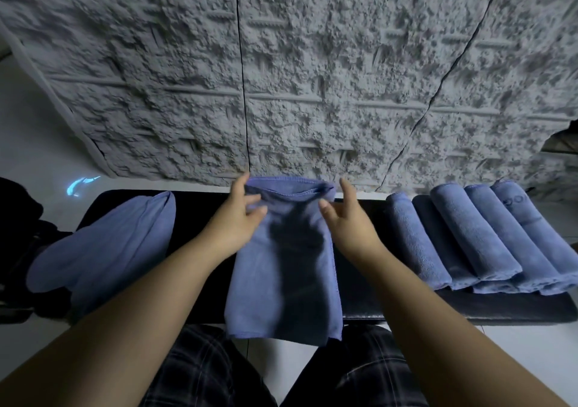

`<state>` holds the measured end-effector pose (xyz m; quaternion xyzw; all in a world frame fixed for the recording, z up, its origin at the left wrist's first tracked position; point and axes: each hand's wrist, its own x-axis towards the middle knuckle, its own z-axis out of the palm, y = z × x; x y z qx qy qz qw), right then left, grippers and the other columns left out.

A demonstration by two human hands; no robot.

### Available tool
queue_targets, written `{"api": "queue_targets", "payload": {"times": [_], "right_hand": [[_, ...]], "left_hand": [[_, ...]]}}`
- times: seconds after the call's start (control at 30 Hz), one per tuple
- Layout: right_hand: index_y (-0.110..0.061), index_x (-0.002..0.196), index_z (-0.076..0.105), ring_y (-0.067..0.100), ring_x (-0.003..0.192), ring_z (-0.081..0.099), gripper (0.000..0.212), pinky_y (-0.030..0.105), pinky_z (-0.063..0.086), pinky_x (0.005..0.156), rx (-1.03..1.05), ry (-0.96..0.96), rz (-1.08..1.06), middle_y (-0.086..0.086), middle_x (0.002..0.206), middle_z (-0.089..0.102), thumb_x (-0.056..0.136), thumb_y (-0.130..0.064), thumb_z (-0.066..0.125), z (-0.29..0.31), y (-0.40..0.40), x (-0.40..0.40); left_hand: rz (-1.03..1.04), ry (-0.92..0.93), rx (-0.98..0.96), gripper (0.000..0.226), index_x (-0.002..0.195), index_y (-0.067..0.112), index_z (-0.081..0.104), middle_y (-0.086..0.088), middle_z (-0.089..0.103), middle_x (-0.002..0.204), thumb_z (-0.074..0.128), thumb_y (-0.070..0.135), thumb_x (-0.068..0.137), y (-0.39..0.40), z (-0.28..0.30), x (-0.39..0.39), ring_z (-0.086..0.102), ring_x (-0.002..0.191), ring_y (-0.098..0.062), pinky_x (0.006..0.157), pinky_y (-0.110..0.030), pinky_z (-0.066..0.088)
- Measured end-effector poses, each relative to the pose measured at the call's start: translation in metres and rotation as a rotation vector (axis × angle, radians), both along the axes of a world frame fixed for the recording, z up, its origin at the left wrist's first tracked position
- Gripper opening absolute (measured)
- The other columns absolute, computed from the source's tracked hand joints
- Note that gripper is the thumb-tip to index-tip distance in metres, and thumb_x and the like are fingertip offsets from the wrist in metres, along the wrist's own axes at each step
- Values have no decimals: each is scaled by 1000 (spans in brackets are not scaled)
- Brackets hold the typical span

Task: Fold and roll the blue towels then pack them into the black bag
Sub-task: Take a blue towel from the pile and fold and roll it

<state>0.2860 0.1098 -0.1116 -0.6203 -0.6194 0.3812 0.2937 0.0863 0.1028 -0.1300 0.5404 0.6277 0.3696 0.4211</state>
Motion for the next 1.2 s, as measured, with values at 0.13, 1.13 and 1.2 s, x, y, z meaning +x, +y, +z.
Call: {"api": "queue_targets", "payload": {"times": [0.13,1.13,1.2], "right_hand": [[-16,144,32,13,106,59,54,20,40,84,-85,-70,76,1,120,61,95,-26,53,-21,-23,1],[-14,90,42,21,77,44,8,30,27,63,72,-311,-20,5,88,50,98,-12,39,-76,-125,18],[-12,91,44,21,77,41,10,29,27,65,73,-400,4,6,88,46,98,-11,37,-81,-123,16]], "left_hand": [[-152,25,-79,71,144,13,22,-6,44,126,59,-2,86,-35,-28,3,44,123,-15,92,-18,36],[-231,906,380,56,67,19,37,4,38,74,62,-20,36,-148,-73,-1,39,68,-14,49,-24,39],[-250,959,375,56,66,19,39,3,41,71,64,-17,32,-148,-72,0,44,64,-16,47,-24,38]]}}
